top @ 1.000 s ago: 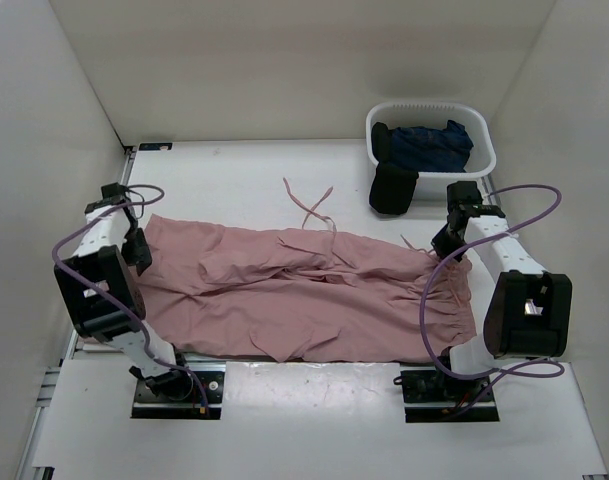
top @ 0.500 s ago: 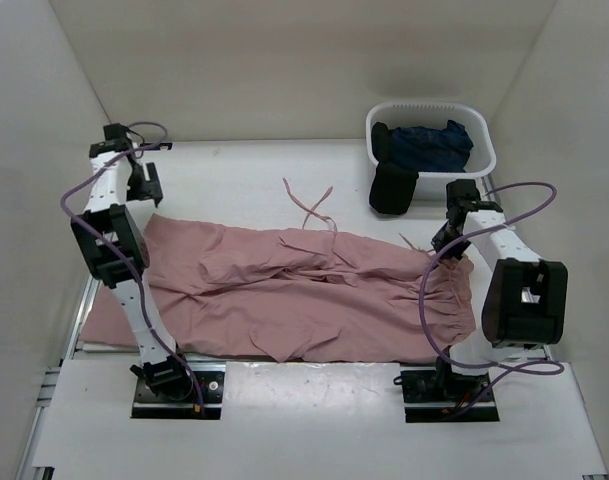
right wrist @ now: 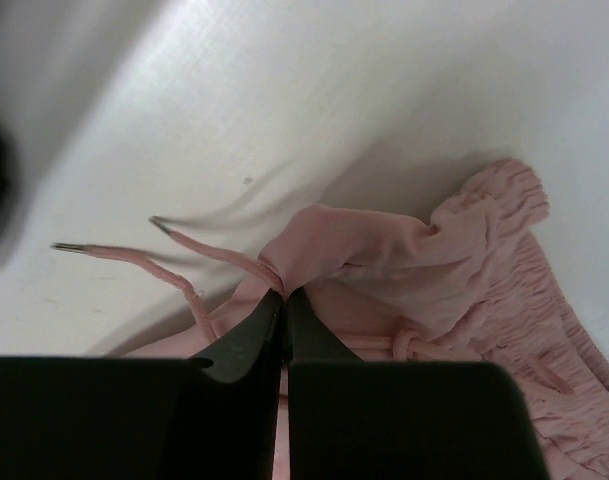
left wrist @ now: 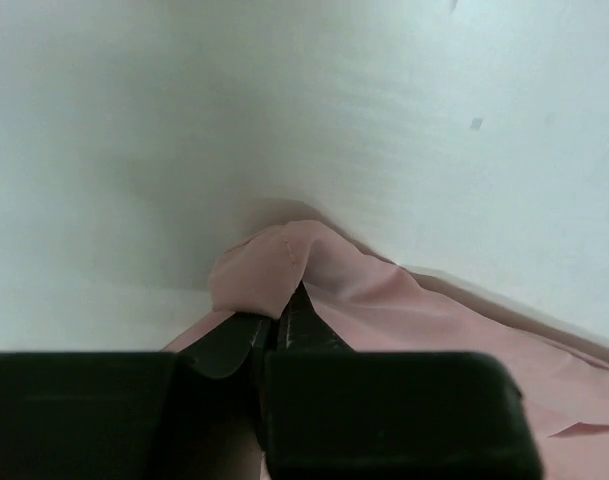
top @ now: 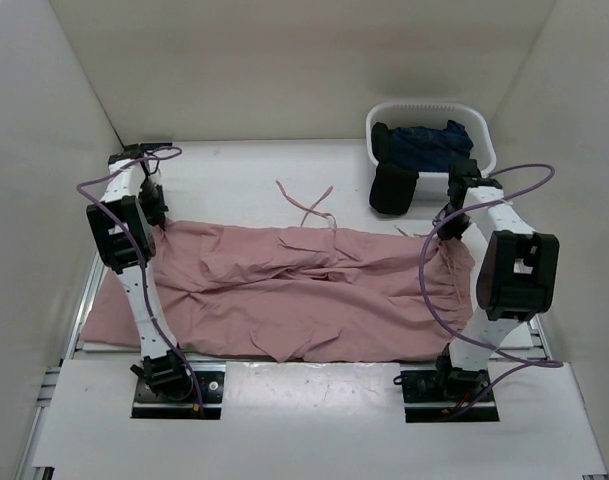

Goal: Fold and stack the trousers
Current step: Fold the trousers

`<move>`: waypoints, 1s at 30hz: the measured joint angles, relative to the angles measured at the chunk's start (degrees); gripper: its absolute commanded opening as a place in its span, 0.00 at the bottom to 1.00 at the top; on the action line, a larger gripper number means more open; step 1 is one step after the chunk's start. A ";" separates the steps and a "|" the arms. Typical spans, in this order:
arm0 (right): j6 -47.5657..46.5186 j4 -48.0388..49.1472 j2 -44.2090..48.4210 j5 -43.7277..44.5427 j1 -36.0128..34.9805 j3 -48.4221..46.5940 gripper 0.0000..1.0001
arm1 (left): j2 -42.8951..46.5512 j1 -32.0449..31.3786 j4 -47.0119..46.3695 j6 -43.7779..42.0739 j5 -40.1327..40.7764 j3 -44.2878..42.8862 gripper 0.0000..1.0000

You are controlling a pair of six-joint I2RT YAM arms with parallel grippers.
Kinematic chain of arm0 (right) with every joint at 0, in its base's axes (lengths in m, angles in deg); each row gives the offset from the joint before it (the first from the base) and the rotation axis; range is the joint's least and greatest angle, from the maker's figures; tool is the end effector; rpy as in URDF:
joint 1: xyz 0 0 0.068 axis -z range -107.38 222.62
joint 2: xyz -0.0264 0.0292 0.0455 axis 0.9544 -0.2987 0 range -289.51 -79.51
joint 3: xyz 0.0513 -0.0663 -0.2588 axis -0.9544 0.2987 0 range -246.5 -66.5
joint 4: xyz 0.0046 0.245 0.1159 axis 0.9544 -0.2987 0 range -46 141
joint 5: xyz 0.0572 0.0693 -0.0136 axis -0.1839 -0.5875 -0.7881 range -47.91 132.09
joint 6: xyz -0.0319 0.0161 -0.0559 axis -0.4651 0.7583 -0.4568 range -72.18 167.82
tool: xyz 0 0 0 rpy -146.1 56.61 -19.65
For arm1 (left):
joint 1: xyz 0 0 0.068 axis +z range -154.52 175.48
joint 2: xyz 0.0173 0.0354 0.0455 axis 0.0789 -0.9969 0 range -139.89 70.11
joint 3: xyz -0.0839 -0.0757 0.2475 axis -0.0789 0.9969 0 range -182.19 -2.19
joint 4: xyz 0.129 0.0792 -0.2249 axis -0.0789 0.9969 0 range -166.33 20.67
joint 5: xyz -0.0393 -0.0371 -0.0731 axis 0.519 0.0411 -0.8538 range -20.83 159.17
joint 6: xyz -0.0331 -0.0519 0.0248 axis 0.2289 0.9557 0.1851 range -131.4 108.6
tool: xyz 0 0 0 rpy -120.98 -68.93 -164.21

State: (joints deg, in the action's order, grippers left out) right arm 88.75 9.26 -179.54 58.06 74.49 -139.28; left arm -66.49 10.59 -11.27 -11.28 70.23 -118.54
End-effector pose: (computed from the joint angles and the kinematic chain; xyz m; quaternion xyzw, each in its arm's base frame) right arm 0.3642 -0.0263 0.1929 0.3788 0.8974 -0.0684 0.2158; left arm 0.4649 0.1266 0.1363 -0.1328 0.9903 0.0145 0.0394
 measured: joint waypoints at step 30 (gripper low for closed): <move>7.26 1.09 50.60 -8.44 7.96 46.93 0.64 | 64.76 11.89 -21.64 0.13 19.96 81.61 0.14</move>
State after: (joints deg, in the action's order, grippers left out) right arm 96.00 10.36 -128.94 49.62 82.45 -92.35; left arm -1.73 22.48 -32.91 -11.15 90.19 -36.93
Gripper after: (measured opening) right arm 0.589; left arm 0.148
